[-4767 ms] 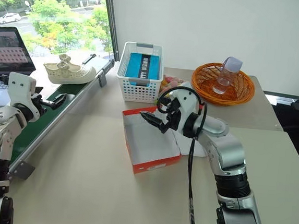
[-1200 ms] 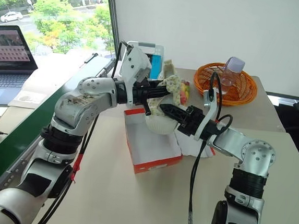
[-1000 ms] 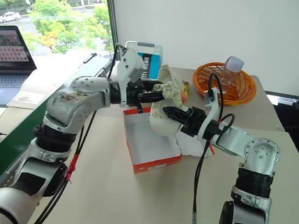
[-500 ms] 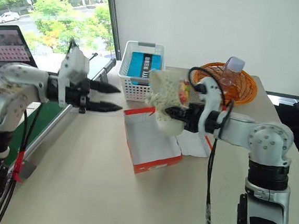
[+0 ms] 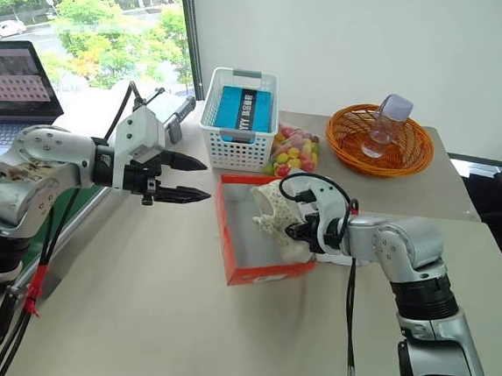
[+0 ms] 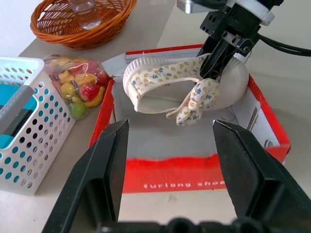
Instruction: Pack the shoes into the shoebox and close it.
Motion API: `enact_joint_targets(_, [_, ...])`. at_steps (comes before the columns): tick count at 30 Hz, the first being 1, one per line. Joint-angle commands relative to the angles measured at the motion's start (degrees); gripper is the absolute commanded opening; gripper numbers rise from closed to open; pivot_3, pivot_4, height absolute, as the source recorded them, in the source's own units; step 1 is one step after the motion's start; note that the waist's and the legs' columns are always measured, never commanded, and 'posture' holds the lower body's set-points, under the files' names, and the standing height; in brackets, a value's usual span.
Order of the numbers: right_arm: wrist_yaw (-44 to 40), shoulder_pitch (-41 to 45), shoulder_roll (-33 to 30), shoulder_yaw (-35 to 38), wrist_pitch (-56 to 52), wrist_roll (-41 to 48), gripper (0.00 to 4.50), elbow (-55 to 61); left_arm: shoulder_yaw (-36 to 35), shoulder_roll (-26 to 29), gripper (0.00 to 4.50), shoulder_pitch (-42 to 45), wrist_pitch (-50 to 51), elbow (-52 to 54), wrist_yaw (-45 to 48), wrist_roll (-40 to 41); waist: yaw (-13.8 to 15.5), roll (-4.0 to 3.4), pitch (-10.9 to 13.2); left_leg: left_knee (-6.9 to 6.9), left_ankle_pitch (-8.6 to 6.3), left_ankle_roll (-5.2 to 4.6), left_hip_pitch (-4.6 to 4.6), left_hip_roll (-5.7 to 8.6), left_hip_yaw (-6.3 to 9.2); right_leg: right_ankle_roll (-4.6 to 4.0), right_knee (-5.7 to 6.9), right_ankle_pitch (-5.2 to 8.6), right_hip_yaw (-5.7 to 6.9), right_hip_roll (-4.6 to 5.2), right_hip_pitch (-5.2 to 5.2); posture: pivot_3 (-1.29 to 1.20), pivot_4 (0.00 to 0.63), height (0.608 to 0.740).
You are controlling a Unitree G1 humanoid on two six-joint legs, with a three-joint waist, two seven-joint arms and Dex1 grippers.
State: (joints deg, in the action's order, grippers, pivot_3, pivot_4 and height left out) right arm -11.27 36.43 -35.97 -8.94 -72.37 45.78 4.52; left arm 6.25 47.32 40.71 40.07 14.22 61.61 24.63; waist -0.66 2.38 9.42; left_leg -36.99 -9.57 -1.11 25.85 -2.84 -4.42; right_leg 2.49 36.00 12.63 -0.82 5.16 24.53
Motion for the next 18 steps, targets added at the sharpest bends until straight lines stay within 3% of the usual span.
enact_joint_targets(1, [-2.8,-1.7,0.0,-1.6,2.8,-5.7,0.44,-2.9,-1.8,0.7,2.9,0.0,0.3,2.2,-1.3,-0.1,0.0,0.0,0.0,0.0,0.0,0.0,0.0,-0.01,0.01,0.0,0.0,0.0,0.01,-0.01,0.0,0.0,0.15,0.74])
enact_joint_targets(11, [-7.1,-0.9,2.5,-3.0,6.4,-15.2,0.44,-7.2,-2.3,0.9,2.9,-1.7,1.5,4.3,-3.2,0.7,-0.1,0.04,0.0,-0.01,0.01,0.0,-0.37,-0.02,0.0,0.0,0.0,0.0,0.0,-0.01,-0.32,0.0,0.15,0.74])
enact_joint_targets(13, [-7.7,-0.5,2.7,-2.8,6.5,-16.2,1.42,-7.4,-2.5,0.8,2.9,-1.7,2.0,4.7,-3.5,0.8,-0.2,0.08,-0.1,-0.02,0.02,0.0,-0.42,-0.03,-0.01,0.0,0.01,-0.01,-0.01,-0.01,-0.35,0.0,0.15,0.74])
enact_joint_targets(18, [-8.4,0.7,3.9,-2.0,6.4,-18.3,3.07,-6.1,-2.4,0.6,2.9,-1.7,2.4,5.0,-4.0,0.8,-0.2,0.08,-0.1,0.0,0.03,0.0,-0.37,-0.02,-0.02,-0.02,0.03,0.0,-0.02,-0.01,-0.27,0.0,0.15,0.74])
